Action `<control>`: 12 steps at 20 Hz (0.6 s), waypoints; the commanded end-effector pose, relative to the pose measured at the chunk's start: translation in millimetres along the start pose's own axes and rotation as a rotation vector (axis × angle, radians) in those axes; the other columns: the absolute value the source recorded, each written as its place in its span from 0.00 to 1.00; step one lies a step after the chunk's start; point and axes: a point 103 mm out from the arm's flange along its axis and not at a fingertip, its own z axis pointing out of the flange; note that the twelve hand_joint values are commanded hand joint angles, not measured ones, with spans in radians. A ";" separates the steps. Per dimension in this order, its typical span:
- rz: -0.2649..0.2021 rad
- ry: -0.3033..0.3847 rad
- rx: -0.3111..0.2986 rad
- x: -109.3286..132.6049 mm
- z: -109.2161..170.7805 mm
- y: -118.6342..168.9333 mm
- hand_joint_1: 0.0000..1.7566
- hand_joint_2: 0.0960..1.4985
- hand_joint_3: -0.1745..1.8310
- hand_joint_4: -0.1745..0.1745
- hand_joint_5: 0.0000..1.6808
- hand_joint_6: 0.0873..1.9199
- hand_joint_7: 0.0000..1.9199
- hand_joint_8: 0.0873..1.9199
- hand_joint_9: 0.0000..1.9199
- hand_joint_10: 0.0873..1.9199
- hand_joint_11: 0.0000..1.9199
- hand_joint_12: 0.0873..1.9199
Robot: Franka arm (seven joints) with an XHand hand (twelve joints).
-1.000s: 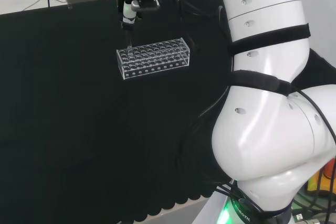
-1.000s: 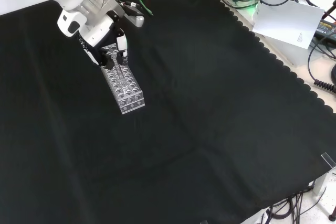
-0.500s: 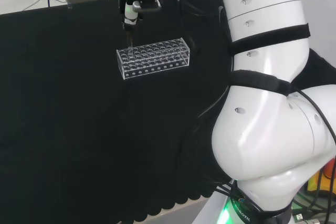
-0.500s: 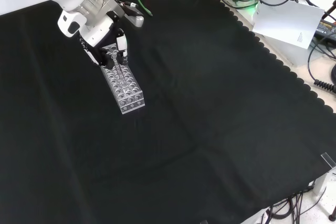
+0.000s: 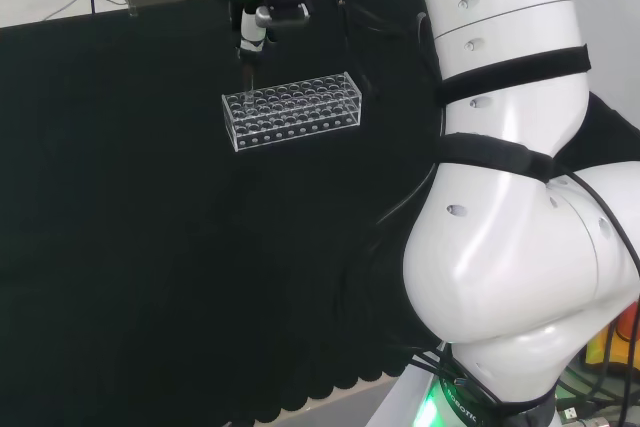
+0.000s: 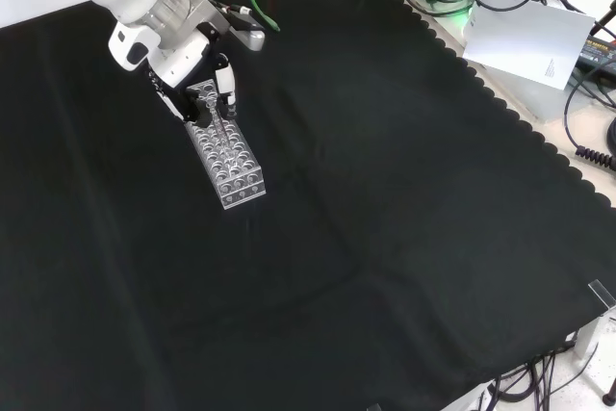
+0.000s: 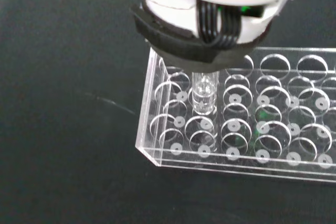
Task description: Put the test tube back in the rack.
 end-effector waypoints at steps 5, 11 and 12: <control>0.004 0.021 0.008 -4.7 4.3 2.9 0.82 0.37 0.40 0.00 0.79 0.23 0.73 0.31 0.74 0.05 0.63 0.45; -0.003 0.012 0.022 -5.3 11.9 6.3 0.82 0.37 0.40 0.00 0.79 0.23 0.73 0.31 0.74 0.05 0.63 0.45; -0.002 0.011 0.025 -5.3 12.5 6.8 0.82 0.37 0.40 0.00 0.79 0.23 0.73 0.31 0.74 0.05 0.63 0.45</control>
